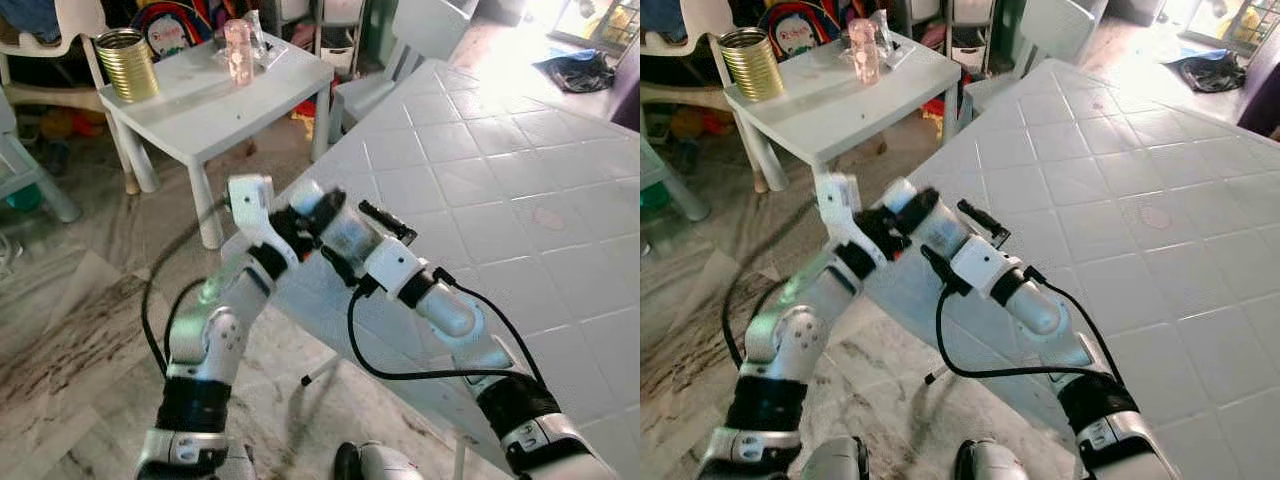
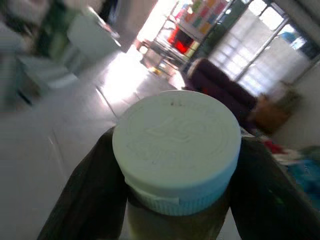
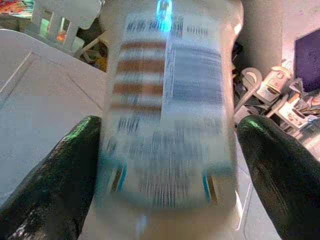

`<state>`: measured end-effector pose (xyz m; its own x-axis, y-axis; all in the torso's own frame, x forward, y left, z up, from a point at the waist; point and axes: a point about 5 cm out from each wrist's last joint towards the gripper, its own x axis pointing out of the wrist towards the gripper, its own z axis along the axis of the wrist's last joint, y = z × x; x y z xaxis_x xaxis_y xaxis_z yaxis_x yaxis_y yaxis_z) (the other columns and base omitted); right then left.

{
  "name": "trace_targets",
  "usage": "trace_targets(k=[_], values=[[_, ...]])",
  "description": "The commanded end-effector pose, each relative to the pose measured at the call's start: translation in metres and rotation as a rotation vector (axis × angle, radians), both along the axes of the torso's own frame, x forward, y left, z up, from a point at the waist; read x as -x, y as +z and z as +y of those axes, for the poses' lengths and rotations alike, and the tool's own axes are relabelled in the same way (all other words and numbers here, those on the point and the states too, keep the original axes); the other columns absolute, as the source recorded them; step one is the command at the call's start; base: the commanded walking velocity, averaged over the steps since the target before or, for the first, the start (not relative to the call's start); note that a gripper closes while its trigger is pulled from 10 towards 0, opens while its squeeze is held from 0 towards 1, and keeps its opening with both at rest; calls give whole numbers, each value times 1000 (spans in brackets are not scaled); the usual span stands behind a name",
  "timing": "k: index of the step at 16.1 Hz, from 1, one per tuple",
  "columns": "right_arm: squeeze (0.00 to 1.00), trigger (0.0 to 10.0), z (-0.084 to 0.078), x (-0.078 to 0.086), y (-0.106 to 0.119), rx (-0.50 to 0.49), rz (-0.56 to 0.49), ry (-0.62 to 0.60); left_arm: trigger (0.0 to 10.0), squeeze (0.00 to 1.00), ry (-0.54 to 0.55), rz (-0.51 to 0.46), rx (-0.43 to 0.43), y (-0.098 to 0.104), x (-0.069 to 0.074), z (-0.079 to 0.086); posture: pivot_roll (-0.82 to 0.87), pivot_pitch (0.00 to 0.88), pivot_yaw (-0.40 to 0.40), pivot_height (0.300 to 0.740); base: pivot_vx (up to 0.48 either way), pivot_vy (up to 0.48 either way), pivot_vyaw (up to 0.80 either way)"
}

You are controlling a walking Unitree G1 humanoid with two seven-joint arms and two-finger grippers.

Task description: Restocking fridge

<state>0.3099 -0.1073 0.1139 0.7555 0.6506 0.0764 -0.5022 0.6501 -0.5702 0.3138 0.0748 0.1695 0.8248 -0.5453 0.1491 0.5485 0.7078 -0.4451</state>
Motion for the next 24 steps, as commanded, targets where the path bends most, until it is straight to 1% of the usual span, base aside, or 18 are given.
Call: trace_targets(k=[1,2,3,4,5,6,7,9,12,13,14,15,16,17,18,19,21,24], values=[[1000,10000,-13,-4,1,-11,-8,-53,0,0,139,-64,-52,11,-8,20,101,93,-62,740,0,0,0],[1000,10000,-13,-3,2,-31,-6,-55,0,0,187,-83,-80,15,-11,25,101,93,-62,740,0,0,0],[1000,10000,-13,-2,3,-49,3,-50,0,0,232,-85,-80,17,-14,29,101,92,-63,740,0,0,0],[1000,10000,-9,3,4,-76,37,-2,0,0,292,-87,-87,19,-17,35,101,92,-63,740,0,0,0],[851,10000,-6,8,6,-88,49,36,0,0,355,-115,-130,20,-20,42,98,92,-63,740,0,0,0],[180,10000,-6,10,6,-87,55,37,0,0,371,-155,-164,23,-20,44,96,93,-64,740,0,0,0],[0,10000,-9,14,4,-85,62,13,0,0,371,-228,-235,29,-18,42,96,92,-65,740,0,0,0],[0,10000,-15,22,-6,-90,96,-16,0,0,290,-336,-328,40,-12,28,97,93,-68,740,0,0,0],[0,10000,-17,35,-20,-64,159,-32,0,0,102,-507,-392,65,-3,0,103,92,-66,740,0,0,0],[0,10000,-14,40,-25,-56,206,-24,0,0,48,-576,-439,72,1,-9,108,87,-62,740,0,0,0],[0,10000,-14,45,-33,-34,276,-22,0,0,-10,-606,-470,72,3,-15,110,84,-62,740,0,0,0],[0,10000,-19,53,-43,-2,347,-40,0,0,-76,-607,-506,66,6,-22,109,82,-60,740,0,0,0],[0,10000,-21,60,-45,2,377,-35,1020,0,-105,-616,-549,60,7,-24,105,82,-60,740,0,0,0],[0,10000,-24,69,-46,12,419,-36,1529,0,-158,-601,-583,52,8,-27,100,82,-59,740,0,0,0],[0,10000,-26,73,-46,7,442,-42,1176,0,-187,-585,-598,46,9,-29,99,81,-59,740,0,0,0],[0,10000,-32,76,-41,-19,459,-80,3569,0,-227,-576,-663,36,7,-32,99,80,-58,740,0,0,0],[0,10000,-39,79,-32,-80,495,-136,3804,0,-263,-562,-722,26,4,-33,91,78,-54,740,0,0,0],[0,10000,-50,94,-32,-75,602,-275,6157,0,-313,-562,-738,19,3,-41,79,78,-52,740,0,0,0]])
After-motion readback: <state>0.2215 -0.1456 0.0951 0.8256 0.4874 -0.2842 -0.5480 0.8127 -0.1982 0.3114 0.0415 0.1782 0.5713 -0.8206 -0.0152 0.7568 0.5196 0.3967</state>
